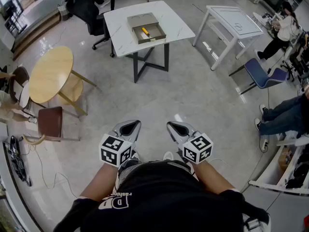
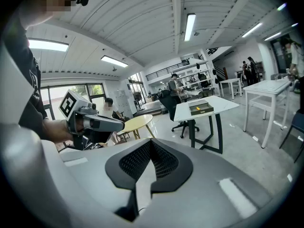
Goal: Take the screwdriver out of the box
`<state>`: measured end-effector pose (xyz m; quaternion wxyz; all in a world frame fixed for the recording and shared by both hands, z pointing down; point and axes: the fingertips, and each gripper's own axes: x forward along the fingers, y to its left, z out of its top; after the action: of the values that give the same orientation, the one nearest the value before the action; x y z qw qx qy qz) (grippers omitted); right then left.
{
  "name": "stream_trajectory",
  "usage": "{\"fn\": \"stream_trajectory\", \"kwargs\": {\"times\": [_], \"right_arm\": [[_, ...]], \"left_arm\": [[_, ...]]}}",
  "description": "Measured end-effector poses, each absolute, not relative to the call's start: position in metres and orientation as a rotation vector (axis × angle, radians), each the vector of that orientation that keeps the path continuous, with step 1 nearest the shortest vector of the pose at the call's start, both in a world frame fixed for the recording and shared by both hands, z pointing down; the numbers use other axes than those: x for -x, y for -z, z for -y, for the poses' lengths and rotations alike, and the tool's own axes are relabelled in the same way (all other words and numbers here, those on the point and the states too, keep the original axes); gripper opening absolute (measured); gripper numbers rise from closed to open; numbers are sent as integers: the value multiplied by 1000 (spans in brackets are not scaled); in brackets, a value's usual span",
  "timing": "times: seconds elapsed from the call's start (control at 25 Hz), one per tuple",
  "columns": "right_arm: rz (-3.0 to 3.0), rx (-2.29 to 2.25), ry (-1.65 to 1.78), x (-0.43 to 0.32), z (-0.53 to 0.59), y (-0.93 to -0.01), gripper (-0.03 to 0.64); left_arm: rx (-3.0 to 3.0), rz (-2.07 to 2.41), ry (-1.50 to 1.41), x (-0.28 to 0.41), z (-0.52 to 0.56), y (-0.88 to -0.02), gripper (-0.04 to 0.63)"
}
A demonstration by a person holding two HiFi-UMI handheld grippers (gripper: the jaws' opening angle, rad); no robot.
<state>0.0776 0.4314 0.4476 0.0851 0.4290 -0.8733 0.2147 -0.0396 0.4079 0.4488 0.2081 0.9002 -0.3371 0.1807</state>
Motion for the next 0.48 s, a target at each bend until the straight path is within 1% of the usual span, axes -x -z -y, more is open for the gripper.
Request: {"fn": "stream_trajectory", "kwargs": {"times": [0.48], "right_arm": [[2612,-1257,-661,-68,-427,-445,2]], "left_arm": [[-2510,935,-478,43,-401,-446,60]]}}
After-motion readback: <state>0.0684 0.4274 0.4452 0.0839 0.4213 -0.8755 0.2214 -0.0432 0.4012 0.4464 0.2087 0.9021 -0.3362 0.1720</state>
